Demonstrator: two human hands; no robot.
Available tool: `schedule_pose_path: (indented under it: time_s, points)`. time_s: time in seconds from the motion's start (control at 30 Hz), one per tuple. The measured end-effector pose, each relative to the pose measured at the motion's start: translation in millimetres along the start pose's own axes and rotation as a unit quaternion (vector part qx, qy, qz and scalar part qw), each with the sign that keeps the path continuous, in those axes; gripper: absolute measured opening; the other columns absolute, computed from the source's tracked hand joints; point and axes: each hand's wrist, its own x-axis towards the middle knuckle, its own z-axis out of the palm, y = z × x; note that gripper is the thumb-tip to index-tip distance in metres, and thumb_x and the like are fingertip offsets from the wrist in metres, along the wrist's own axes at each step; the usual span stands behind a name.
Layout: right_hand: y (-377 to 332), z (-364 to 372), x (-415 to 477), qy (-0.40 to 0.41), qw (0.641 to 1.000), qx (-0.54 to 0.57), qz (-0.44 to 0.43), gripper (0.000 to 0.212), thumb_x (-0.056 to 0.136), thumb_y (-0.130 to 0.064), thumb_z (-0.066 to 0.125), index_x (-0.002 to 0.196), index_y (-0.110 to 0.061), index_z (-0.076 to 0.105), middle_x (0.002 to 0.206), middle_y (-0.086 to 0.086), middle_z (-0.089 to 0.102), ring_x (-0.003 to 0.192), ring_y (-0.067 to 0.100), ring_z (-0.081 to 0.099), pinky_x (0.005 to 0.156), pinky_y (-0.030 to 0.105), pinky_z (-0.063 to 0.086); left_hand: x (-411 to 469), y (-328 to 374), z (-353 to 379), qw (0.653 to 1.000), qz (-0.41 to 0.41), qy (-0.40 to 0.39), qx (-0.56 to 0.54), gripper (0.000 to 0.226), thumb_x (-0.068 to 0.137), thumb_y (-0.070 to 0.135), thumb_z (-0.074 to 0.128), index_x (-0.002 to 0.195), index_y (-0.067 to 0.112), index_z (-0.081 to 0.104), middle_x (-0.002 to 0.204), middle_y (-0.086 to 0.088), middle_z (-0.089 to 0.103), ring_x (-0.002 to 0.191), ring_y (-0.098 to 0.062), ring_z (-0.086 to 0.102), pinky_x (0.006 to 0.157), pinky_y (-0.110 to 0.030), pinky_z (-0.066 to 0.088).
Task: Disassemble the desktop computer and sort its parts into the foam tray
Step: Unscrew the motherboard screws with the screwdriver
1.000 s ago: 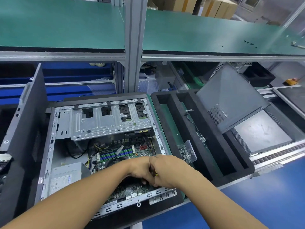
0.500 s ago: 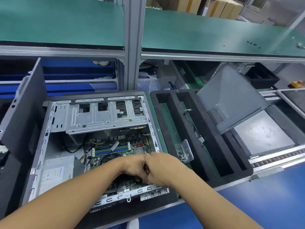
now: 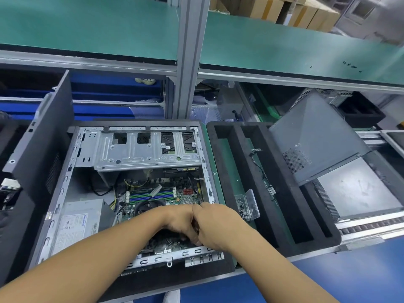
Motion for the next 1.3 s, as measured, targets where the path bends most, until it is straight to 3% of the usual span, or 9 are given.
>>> schedule_pose_path:
  time_s: [0.17, 0.3, 0.47, 0.63, 0.87, 0.97, 1.1, 1.2, 1.3]
  points:
    - [-3, 5, 2, 0.04, 0.999, -0.013, 0.016, 0.047, 0.099, -0.047, 0.044, 0.126, -0.008, 0.047, 0.111, 0.013, 0.063, 0.102, 0.034, 0.061, 0.07, 0.037, 0.045, 0, 1, 2, 0.998, 0.032, 0.022, 0.049, 0.017, 0.079, 0.009, 0.08, 0.095, 0.005, 0.072, 0.096, -0.008, 0.073, 0.094, -0.025, 0.068, 0.089, -0.036, 0.054]
    - [-4, 8, 3, 0.036, 0.999, -0.039, 0.014, 0.035, 0.099, -0.026, 0.049, 0.13, -0.009, 0.049, 0.113, 0.011, 0.063, 0.105, 0.031, 0.06, 0.071, 0.036, 0.044, -3, 4, -1, 1.0, 0.011, -0.002, 0.019, 0.018, 0.072, 0.011, 0.085, 0.076, 0.026, 0.075, 0.069, 0.024, 0.068, 0.065, 0.007, 0.062, 0.068, -0.013, 0.051]
    - [0, 8, 1, 0.023, 1.0, -0.006, 0.008, 0.037, 0.09, -0.023, 0.054, 0.125, -0.012, 0.052, 0.115, 0.009, 0.06, 0.107, 0.03, 0.058, 0.083, 0.041, 0.052, -4, 4, -4, 1.0, -0.012, -0.009, -0.003, 0.033, 0.075, 0.004, 0.08, 0.066, 0.035, 0.072, 0.069, 0.018, 0.069, 0.062, -0.002, 0.065, 0.062, -0.024, 0.055]
    - [-2, 13, 0, 0.073, 0.997, -0.03, -0.001, 0.047, 0.099, -0.051, 0.04, 0.12, -0.011, 0.052, 0.104, 0.011, 0.065, 0.095, 0.031, 0.063, 0.064, 0.035, 0.044, -3, 5, 0, 0.994, 0.006, 0.035, 0.102, 0.013, 0.079, 0.009, 0.077, 0.075, 0.015, 0.066, 0.073, 0.004, 0.066, 0.074, -0.023, 0.061, 0.075, -0.033, 0.053]
    - [-2, 16, 0, 0.055, 0.998, -0.043, -0.003, 0.037, 0.091, -0.021, 0.054, 0.126, -0.012, 0.047, 0.114, 0.008, 0.059, 0.104, 0.028, 0.057, 0.077, 0.039, 0.049, -5, 5, 0, 0.998, 0.01, 0.032, 0.061, 0.027, 0.071, 0.017, 0.086, 0.095, 0.014, 0.073, 0.091, 0.009, 0.073, 0.09, -0.018, 0.067, 0.088, -0.029, 0.053]
    - [-1, 16, -1, 0.056, 0.998, -0.036, -0.01, 0.039, 0.09, -0.025, 0.056, 0.126, -0.014, 0.046, 0.115, 0.007, 0.055, 0.104, 0.028, 0.056, 0.079, 0.041, 0.05, -5, 4, 0, 0.997, -0.015, 0.035, 0.061, 0.014, 0.074, 0.015, 0.083, 0.078, 0.019, 0.071, 0.072, 0.02, 0.067, 0.069, -0.002, 0.063, 0.073, -0.022, 0.054]
    - [-1, 18, 1, 0.096, 0.995, -0.028, -0.014, 0.042, 0.097, -0.048, 0.044, 0.12, -0.014, 0.05, 0.108, 0.007, 0.062, 0.1, 0.03, 0.06, 0.074, 0.039, 0.049, -4, 7, 0, 0.995, -0.018, 0.034, 0.087, 0.043, 0.079, -0.003, 0.068, 0.056, 0.029, 0.051, 0.048, 0.017, 0.052, 0.045, 0.012, 0.048, 0.048, -0.004, 0.035]
    - [-2, 22, 4, 0.093, 0.992, -0.09, -0.015, 0.041, 0.103, -0.044, 0.037, 0.121, -0.009, 0.051, 0.105, 0.01, 0.067, 0.099, 0.03, 0.059, 0.067, 0.036, 0.042, -4, 6, 0, 0.996, -0.008, 0.033, 0.082, 0.01, 0.08, 0.008, 0.077, 0.073, 0.011, 0.07, 0.069, 0.008, 0.067, 0.063, -0.002, 0.056, 0.068, -0.019, 0.049]
    - [-4, 22, 5, 0.083, 0.993, -0.083, -0.011, 0.029, 0.099, -0.026, 0.045, 0.123, -0.011, 0.052, 0.107, 0.008, 0.066, 0.101, 0.028, 0.058, 0.066, 0.034, 0.037, -4, 5, 4, 0.998, -0.009, 0.048, 0.051, 0.026, 0.076, 0.012, 0.083, 0.098, 0.002, 0.073, 0.1, -0.011, 0.073, 0.086, -0.016, 0.062, 0.077, -0.018, 0.051]
